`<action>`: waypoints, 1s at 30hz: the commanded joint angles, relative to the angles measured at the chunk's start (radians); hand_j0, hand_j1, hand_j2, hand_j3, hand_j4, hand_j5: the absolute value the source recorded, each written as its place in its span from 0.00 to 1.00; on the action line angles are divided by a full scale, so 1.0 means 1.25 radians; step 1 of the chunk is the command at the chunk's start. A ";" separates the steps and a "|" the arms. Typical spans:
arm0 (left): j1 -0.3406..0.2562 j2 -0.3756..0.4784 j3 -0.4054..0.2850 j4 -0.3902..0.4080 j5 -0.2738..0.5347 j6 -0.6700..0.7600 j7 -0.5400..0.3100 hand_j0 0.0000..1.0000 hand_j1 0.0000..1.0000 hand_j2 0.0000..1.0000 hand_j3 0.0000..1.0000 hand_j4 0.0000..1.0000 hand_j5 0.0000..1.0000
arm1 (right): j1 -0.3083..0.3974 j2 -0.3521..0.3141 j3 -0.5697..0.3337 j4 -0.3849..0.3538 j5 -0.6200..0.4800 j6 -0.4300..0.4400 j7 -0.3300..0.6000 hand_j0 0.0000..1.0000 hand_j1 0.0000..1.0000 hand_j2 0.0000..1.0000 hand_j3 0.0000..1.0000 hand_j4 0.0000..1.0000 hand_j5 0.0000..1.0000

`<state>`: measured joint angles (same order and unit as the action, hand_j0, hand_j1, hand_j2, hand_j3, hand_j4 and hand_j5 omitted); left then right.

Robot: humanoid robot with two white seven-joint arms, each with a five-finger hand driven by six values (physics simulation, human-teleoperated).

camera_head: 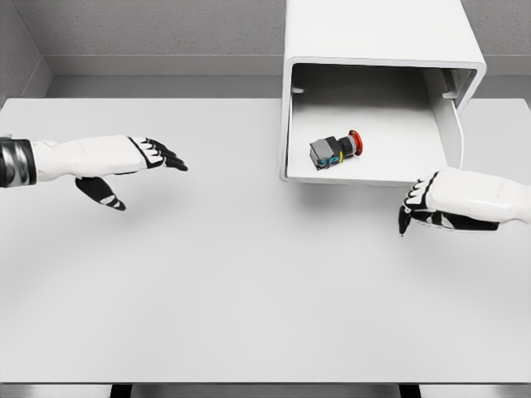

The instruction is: Slide open multi-storey tabletop storage cabinets and put open load switch and slide close multi-storey tabletop storage cabinets

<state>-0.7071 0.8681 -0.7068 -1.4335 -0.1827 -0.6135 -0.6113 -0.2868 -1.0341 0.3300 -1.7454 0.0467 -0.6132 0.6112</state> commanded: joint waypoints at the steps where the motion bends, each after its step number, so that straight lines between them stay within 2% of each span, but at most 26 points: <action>1: 0.000 0.003 -0.002 -0.001 0.004 0.002 0.000 1.00 1.00 1.00 1.00 1.00 1.00 | -0.002 0.004 0.029 0.007 0.002 0.002 0.000 0.44 0.44 0.44 0.44 0.44 0.44; 6: 0.001 0.004 -0.004 -0.001 0.004 0.002 0.000 1.00 1.00 1.00 1.00 1.00 1.00 | -0.014 0.015 0.034 0.019 0.012 0.002 0.000 0.45 0.45 0.45 0.45 0.45 0.45; 18: 0.000 0.004 -0.005 0.001 0.004 0.002 0.000 1.00 1.00 1.00 1.00 1.00 1.00 | -0.129 0.053 0.103 0.102 0.018 0.002 0.000 0.46 0.46 0.46 0.46 0.46 0.46; 21: 0.000 0.004 -0.005 0.001 0.003 0.002 0.000 1.00 1.00 1.00 1.00 1.00 1.00 | -0.180 0.070 0.146 0.140 0.018 0.002 0.000 0.46 0.46 0.46 0.46 0.46 0.46; 30: 0.001 0.003 -0.005 0.004 0.003 0.002 0.000 1.00 1.00 1.00 1.00 1.00 1.00 | -0.265 0.119 0.218 0.203 0.029 0.002 0.000 0.47 0.47 0.47 0.47 0.47 0.47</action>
<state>-0.7056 0.8707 -0.7139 -1.4283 -0.1853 -0.6135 -0.6113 -0.6335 -0.8982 0.5821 -1.5136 0.0799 -0.6100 0.6102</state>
